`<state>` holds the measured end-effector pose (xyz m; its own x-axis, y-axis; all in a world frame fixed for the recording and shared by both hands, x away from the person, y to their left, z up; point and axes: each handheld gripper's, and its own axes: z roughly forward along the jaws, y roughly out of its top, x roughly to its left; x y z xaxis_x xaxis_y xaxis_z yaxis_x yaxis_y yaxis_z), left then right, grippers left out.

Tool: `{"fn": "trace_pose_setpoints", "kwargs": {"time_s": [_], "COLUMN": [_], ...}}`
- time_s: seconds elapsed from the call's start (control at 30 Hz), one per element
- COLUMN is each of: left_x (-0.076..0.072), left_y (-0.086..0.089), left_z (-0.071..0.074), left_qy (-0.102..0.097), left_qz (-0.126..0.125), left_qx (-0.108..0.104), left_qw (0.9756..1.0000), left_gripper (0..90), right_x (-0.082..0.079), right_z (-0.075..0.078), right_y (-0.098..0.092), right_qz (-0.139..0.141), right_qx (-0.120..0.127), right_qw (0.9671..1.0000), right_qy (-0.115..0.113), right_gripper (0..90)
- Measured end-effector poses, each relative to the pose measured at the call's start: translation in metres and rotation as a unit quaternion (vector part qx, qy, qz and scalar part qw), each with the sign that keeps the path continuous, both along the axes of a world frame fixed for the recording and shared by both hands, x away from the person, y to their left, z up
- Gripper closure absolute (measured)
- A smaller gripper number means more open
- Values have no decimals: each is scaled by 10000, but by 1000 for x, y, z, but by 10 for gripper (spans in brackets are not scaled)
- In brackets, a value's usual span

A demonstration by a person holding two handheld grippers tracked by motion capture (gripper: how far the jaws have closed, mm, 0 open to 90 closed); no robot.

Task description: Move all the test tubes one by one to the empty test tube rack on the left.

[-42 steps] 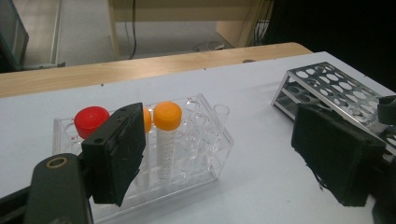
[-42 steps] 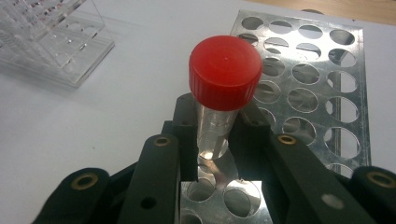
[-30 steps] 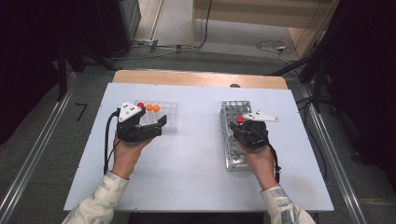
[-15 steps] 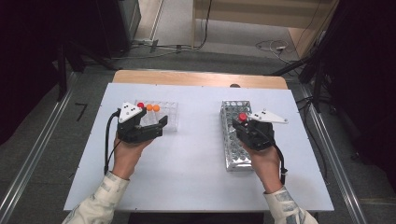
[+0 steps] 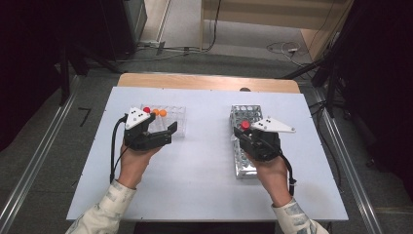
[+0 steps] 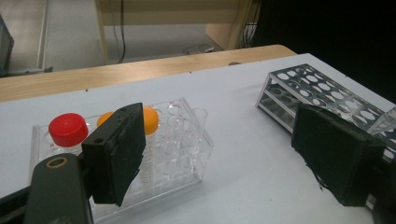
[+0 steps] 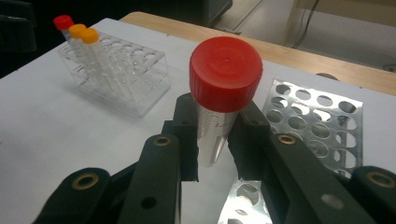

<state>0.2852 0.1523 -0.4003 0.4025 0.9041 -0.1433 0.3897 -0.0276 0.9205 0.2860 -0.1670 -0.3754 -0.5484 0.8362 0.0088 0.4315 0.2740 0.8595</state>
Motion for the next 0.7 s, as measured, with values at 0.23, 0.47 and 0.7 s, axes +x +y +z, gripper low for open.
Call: {"fn": "trace_pose_setpoints", "kwargs": {"time_s": [0.23, 0.47, 0.7], "left_x": [-3, -7, -12], "left_y": [-8, -16, -25], "left_z": [2, 3, 5], "left_qy": [-23, -38, -83], "left_qz": [-153, -328, -483], "left_qx": [46, 91, 102], "left_qw": [9999, 9994, 9987], "left_gripper": [181, 182, 182], "right_x": [-7, -8, -8], "right_z": [-8, -23, -36], "right_y": [19, 37, 53], "right_qz": [308, 523, 677], "right_qx": [-85, -231, -357], "right_qw": [9995, 9982, 9968], "right_qy": [-13, 168, 234], "right_gripper": [715, 715, 715]}}
